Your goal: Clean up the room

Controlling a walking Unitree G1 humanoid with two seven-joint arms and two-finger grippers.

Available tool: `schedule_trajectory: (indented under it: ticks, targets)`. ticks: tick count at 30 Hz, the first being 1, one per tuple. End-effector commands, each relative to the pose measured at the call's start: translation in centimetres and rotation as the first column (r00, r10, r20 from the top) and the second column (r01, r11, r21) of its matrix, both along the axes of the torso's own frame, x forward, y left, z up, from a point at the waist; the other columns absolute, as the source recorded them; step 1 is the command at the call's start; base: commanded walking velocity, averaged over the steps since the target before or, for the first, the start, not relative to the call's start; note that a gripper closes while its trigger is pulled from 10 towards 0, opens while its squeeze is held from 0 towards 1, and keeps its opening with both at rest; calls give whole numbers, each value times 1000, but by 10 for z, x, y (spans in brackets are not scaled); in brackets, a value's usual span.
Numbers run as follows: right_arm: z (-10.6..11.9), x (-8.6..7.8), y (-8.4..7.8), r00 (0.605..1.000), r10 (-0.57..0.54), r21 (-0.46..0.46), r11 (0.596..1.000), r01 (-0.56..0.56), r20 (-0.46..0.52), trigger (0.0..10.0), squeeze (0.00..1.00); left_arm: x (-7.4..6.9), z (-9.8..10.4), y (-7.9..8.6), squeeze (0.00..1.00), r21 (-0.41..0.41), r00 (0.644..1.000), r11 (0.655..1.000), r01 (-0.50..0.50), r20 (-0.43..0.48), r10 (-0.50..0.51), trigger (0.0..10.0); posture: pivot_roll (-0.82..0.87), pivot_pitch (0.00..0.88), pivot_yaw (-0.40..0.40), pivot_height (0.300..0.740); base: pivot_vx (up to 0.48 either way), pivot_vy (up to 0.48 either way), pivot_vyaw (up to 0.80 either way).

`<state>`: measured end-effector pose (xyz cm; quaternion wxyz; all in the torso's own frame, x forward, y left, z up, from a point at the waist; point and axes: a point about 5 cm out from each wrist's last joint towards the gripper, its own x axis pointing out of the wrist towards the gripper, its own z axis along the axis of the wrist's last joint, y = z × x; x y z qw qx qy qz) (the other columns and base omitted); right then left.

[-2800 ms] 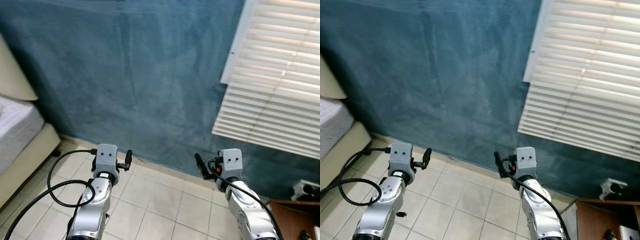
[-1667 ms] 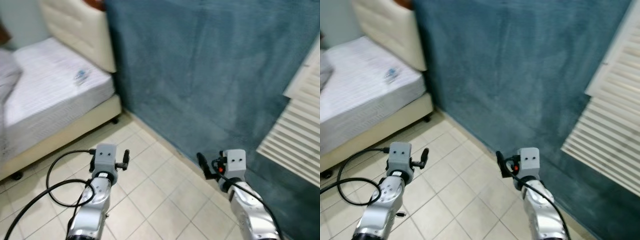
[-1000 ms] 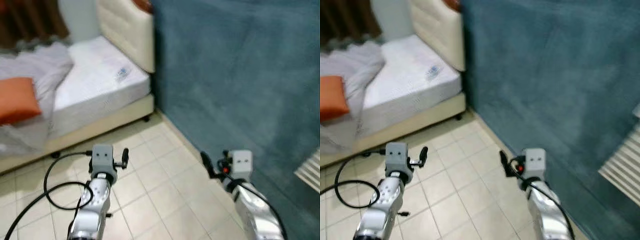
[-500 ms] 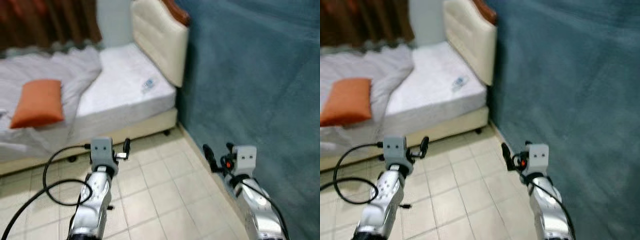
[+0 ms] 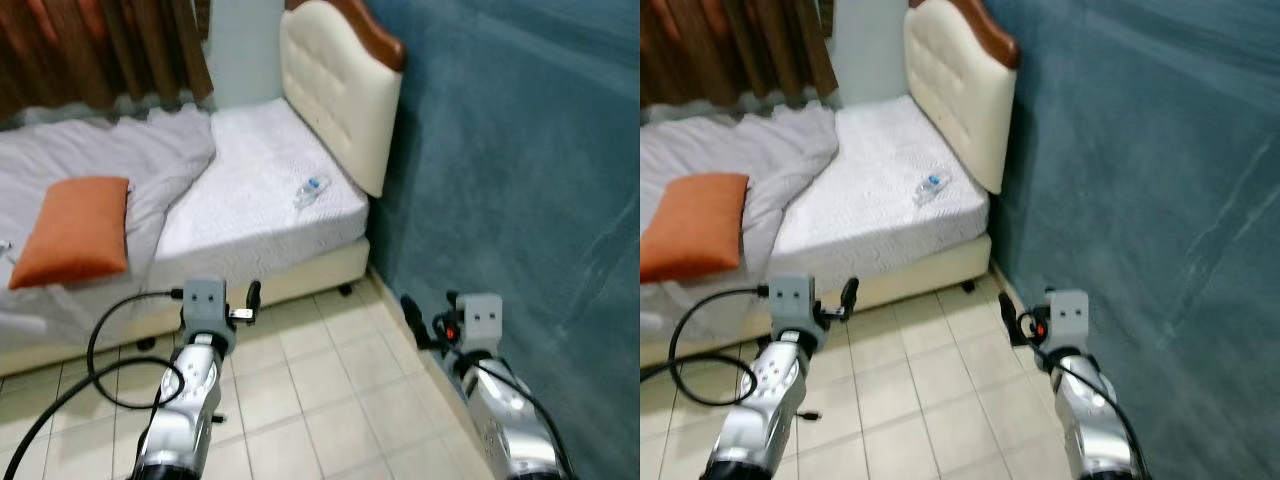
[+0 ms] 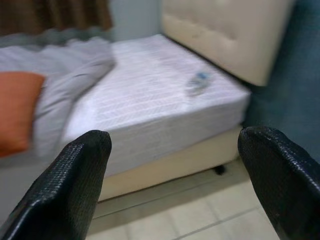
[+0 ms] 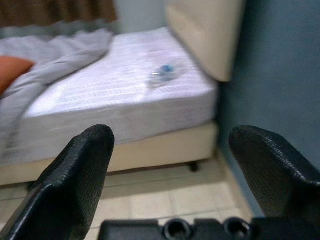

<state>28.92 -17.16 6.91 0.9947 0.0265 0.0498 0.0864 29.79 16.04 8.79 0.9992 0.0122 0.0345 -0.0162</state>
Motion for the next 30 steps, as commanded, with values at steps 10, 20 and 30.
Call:
schedule_trajectory:
  ticks: [10, 20, 30]
  targets:
    - [6, 2, 2, 999, -24, 20, 1000, 23, 49, 10000, 0, 1, 0, 6, 0, 10, 1000, 1000, 0, -6, 0, 10000, 24, 43, -6, 740, 480, 0, 58]
    - [5, 2, 1, 999, -26, 18, 1000, 25, 37, 10000, 0, 2, 1, 3, 0, 8, 1000, 1000, 16, -1, -16, 10000, 20, 46, -6, 740, 480, 0, -560]
    - [3, 1, 5, 1000, 7, 14, 1000, -7, 21, 10000, 0, 2, 0, 4, 0, 3, 1000, 1000, 6, -5, -6, 10000, 22, 50, -10, 740, 480, 0, -81]
